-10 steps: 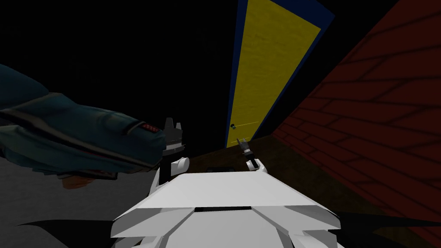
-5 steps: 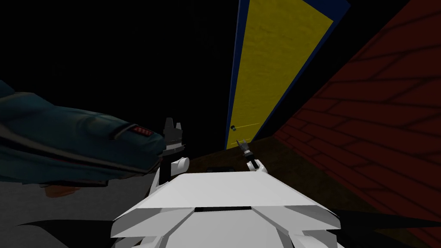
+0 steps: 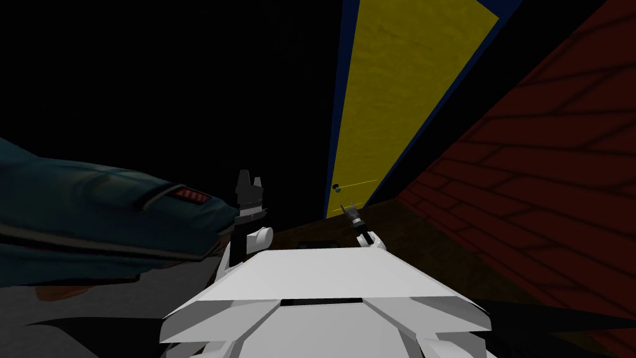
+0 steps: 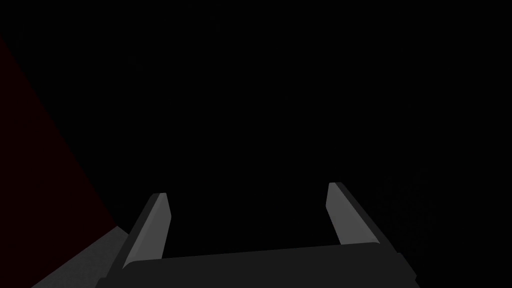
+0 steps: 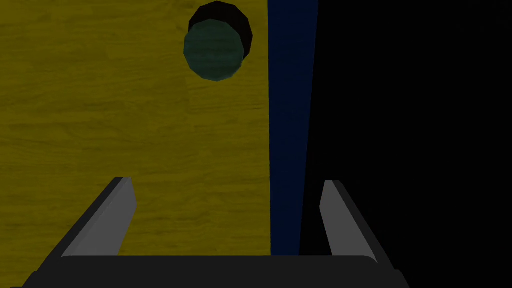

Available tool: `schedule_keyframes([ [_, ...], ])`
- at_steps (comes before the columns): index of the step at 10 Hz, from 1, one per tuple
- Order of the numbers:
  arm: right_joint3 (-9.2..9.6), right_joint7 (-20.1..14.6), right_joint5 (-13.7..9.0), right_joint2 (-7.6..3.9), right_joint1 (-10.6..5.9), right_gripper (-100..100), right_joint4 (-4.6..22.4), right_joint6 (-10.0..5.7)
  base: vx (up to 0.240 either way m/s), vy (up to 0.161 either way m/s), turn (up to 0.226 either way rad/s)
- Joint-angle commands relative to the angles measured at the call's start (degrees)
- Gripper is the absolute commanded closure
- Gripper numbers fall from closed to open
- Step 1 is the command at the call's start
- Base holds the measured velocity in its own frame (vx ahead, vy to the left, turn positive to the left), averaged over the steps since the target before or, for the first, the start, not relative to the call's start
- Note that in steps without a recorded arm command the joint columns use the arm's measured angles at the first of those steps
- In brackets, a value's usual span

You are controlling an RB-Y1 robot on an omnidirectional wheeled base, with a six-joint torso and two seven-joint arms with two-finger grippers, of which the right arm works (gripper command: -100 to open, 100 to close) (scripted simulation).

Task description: Pull the door open

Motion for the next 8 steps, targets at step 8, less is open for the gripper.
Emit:
schedule_keyframes([
  [8,-1.96,3.8,-0.3,-1.95,-0.68,-100,6.2,-3.05,0.11,0.01,0.062],
])
